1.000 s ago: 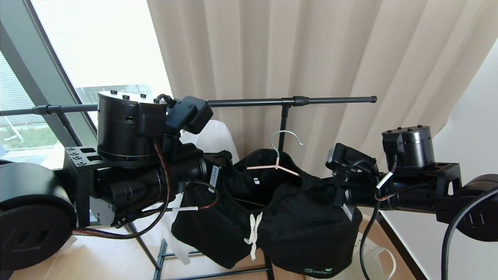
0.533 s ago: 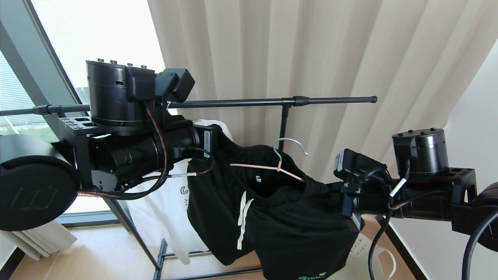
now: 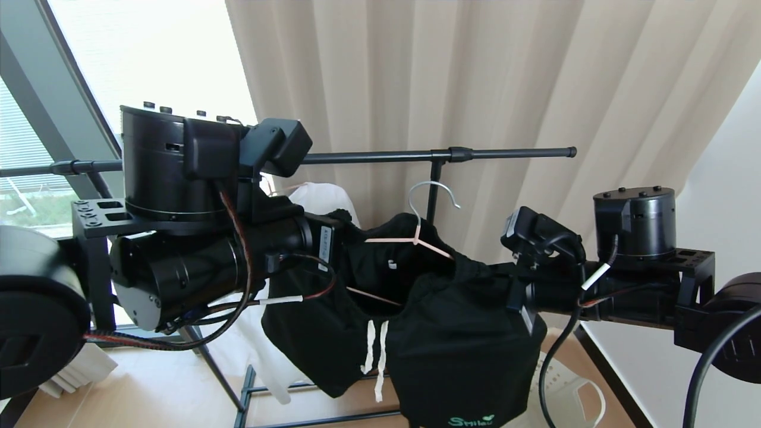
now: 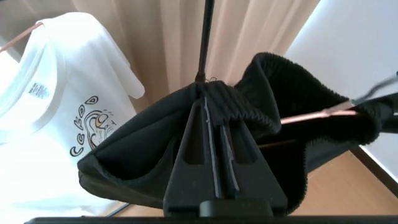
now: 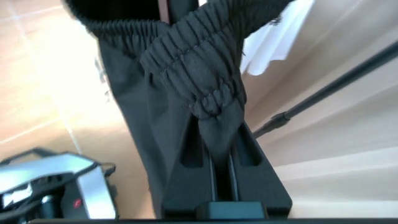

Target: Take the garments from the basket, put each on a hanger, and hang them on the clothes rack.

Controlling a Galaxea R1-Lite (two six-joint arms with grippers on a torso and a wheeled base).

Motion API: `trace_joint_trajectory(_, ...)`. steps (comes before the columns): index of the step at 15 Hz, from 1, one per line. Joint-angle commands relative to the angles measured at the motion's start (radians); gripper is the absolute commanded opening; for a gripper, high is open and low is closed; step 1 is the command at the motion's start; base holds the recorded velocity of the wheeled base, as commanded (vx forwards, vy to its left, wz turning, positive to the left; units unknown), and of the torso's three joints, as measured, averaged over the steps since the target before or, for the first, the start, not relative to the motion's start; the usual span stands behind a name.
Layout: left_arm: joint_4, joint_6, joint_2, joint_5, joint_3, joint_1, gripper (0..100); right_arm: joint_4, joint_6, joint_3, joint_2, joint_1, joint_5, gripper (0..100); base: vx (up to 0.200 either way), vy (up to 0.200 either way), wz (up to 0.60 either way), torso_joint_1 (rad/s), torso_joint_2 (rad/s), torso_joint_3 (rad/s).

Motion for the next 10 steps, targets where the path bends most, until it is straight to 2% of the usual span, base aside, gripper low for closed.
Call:
trace_joint_trajectory(1, -0.003, 0.02, -0.05, -0.002, 0.05, -0.014, 0, -0.017, 0.026, -0.012, 0.032, 0.002, -0.015, 0, 0.0, 0.0, 0.0, 0.0, 0.0, 0.0)
trace_joint_trajectory(4, -0.003, 0.068, -0.085, -0.008, 0.113, -0.023, 0, -0.023, 0.058, -0.023, 0.031, 0.002, -0.015, 0, 0.0, 0.0, 0.0, 0.0, 0.0, 0.0)
trace_joint_trajectory(5, -0.004, 0.162, -0.111, -0.008, 0.164, -0.023, 0, -0.023, 0.086, -0.035, 0.032, 0.002, -0.018, 0, 0.0, 0.0, 0.0, 0.0, 0.0, 0.0)
trace_joint_trajectory(6, -0.004, 0.185, -0.117, -0.01, 0.179, -0.023, 0, -0.023, 0.094, -0.038, 0.032, 0.002, -0.018, 0, 0.0, 0.0, 0.0, 0.0, 0.0, 0.0)
trace_joint_trajectory(10, -0.004, 0.185, -0.109, -0.016, 0.207, -0.06, 0, -0.024, 0.149, -0.06, 0.032, 0.02, -0.041, 0, 0.0, 0.0, 0.0, 0.0, 0.0, 0.0)
